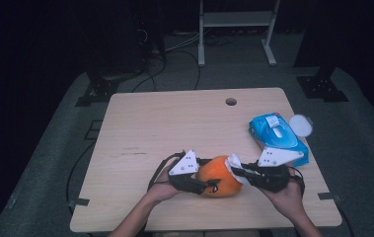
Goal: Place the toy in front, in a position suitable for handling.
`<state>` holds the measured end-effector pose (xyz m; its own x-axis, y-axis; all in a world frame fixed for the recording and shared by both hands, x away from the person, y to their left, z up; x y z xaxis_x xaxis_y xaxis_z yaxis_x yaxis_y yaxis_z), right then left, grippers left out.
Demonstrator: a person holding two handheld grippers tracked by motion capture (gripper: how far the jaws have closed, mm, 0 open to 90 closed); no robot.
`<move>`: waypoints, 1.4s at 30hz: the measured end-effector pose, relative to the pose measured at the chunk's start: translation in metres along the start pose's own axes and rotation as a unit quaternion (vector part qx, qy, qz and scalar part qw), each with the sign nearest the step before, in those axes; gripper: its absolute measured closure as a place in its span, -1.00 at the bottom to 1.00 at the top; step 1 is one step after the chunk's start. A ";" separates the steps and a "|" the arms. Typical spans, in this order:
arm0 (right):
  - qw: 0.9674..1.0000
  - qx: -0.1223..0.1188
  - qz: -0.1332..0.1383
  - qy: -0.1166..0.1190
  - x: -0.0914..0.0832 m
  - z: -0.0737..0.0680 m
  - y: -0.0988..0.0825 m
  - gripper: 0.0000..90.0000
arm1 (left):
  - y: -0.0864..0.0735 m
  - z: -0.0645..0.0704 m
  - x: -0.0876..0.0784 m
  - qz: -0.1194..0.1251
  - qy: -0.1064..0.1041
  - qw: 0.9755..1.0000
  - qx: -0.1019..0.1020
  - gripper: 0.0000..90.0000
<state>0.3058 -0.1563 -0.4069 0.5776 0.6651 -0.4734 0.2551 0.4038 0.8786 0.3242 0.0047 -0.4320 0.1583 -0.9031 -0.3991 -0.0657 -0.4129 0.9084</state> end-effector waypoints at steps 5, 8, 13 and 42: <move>0.999 -0.014 -0.038 0.001 0.037 0.007 -0.008 0.79 | -0.032 -0.015 -0.001 -0.041 -0.002 0.999 -0.013 -0.23; 0.999 0.006 -0.041 0.016 0.050 0.007 -0.018 0.80 | -0.038 -0.023 -0.005 -0.039 -0.024 0.994 -0.097 -0.51; 0.999 0.018 -0.042 0.016 0.050 0.008 -0.020 0.80 | -0.043 -0.028 -0.006 -0.050 -0.029 0.986 -0.157 -0.70; 0.999 0.029 -0.040 0.015 0.040 0.024 -0.011 0.80 | -0.049 -0.018 -0.008 -0.059 -0.035 0.995 -0.067 -0.28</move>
Point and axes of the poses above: each handheld gripper's, and its own axes: x roughly forward along the jaws, y roughly out of its top, z roughly to its right, the point moved 7 cm from there along x, roughly forward along the jaws, and after that the axes turned 8 degrees about -y, right-handed, at the moved point
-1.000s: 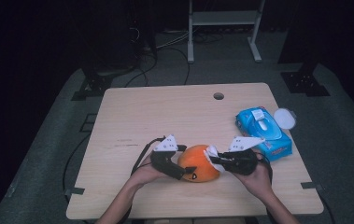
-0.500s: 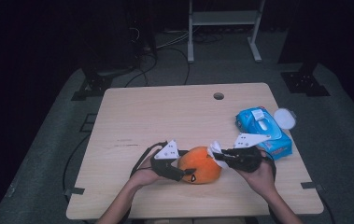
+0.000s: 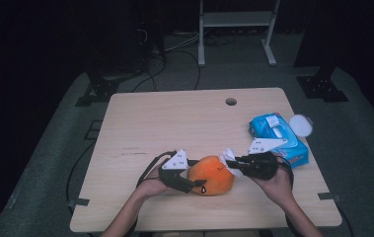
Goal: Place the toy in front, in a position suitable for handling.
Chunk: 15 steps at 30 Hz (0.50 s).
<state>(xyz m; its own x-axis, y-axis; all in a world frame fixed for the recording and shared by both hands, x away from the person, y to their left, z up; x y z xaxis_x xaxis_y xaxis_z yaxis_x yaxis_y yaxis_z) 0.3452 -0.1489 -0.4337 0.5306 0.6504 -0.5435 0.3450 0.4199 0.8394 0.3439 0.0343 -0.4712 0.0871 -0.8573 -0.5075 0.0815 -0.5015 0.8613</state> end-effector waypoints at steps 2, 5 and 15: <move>1.000 0.005 -0.004 0.003 0.003 0.001 -0.003 0.80 | -0.001 -0.002 0.000 0.000 0.000 1.000 -0.004 -0.28; 1.000 0.013 -0.002 0.006 0.002 0.001 -0.009 0.80 | 0.001 -0.005 0.000 0.005 0.002 0.999 -0.036 -0.48; 1.000 -0.011 0.015 0.017 -0.004 -0.019 0.000 0.80 | 0.007 -0.001 0.002 -0.011 0.010 1.000 -0.013 -0.32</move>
Point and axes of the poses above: each handheld gripper's, and its own axes: x roughly forward along the jaws, y roughly out of its top, z roughly to its right, the point moved 7 cm from there along x, roughly forward along the jaws, and after that the axes turned 8 degrees about -y, right-handed, at the moved point
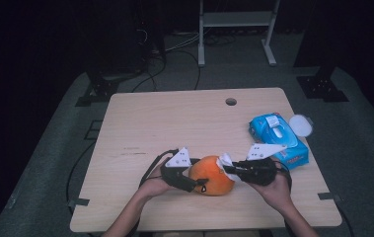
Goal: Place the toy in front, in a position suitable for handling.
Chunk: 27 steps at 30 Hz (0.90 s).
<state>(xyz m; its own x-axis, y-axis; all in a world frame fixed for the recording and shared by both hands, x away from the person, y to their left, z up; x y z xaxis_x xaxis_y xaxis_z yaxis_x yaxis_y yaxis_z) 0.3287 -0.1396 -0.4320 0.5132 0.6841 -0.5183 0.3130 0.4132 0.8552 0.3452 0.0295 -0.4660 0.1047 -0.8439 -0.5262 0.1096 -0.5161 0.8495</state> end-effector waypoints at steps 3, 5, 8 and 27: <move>1.000 0.001 -0.001 -0.013 0.002 0.005 0.000 0.80 | -0.004 -0.003 -0.001 0.000 0.003 1.000 -0.011 -0.30; 1.000 0.004 -0.006 -0.022 0.001 0.010 -0.003 0.80 | -0.003 -0.002 0.000 0.000 0.004 1.000 -0.008 -0.30; 0.999 0.022 -0.010 -0.027 -0.002 0.020 -0.010 0.80 | -0.003 -0.002 0.000 0.001 0.003 1.000 -0.005 -0.30; 0.997 -0.071 -0.011 -0.019 0.011 -0.015 0.021 0.80 | 0.006 0.004 0.005 0.014 0.002 1.000 0.002 -0.33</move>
Point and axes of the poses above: each handheld gripper's, and its own axes: x roughly forward along the jaws, y roughly out of its top, z roughly to its right, the point moved 7 cm from there along x, roughly forward along the jaws, and after that the axes turned 8 degrees about -y, right-handed, at the moved point
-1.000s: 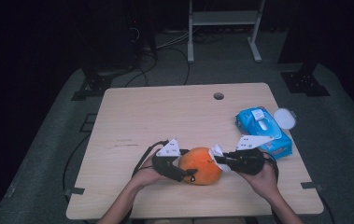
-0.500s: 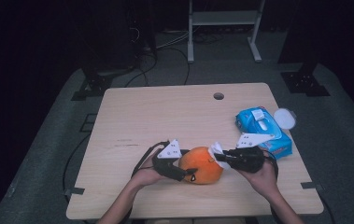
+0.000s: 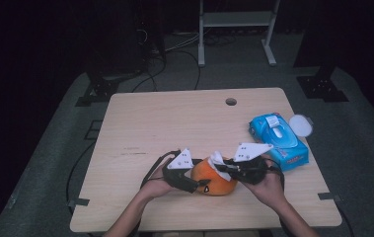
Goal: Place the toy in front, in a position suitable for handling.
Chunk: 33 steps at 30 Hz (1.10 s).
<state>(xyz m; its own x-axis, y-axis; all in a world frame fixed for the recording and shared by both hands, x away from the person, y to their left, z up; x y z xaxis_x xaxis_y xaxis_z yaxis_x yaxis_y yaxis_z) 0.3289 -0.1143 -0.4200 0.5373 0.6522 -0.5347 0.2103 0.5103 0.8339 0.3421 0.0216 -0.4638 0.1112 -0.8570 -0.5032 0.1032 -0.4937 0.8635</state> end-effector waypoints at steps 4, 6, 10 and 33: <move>1.000 0.006 0.000 -0.005 -0.004 0.004 -0.003 0.80 | 0.004 0.000 0.001 0.009 0.003 1.000 -0.009 -0.32; 1.000 0.001 0.002 -0.003 -0.003 0.000 0.000 0.80 | 0.007 0.001 0.002 0.010 0.008 1.000 -0.008 -0.31; 1.000 -0.019 0.007 0.006 0.006 -0.017 0.007 0.80 | 0.014 0.004 0.006 0.009 0.022 1.000 0.002 -0.32; 0.997 -0.079 -0.021 -0.007 0.015 -0.028 0.017 0.80 | 0.019 0.013 0.010 0.003 0.034 0.999 0.038 -0.26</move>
<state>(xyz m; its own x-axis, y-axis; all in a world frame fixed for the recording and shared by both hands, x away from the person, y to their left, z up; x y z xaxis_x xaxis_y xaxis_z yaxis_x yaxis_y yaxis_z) 0.3180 -0.0805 -0.4171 0.5426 0.6207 -0.5659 0.1032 0.6194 0.7783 0.3324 0.0016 -0.4520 0.1781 -0.8494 -0.4967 0.0280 -0.5002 0.8655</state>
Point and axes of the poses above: each handheld gripper's, and its own axes: x roughly forward along the jaws, y roughly out of its top, z roughly to its right, the point moved 7 cm from there along x, roughly forward along the jaws, and after that the axes turned 8 degrees about -y, right-handed, at the moved point
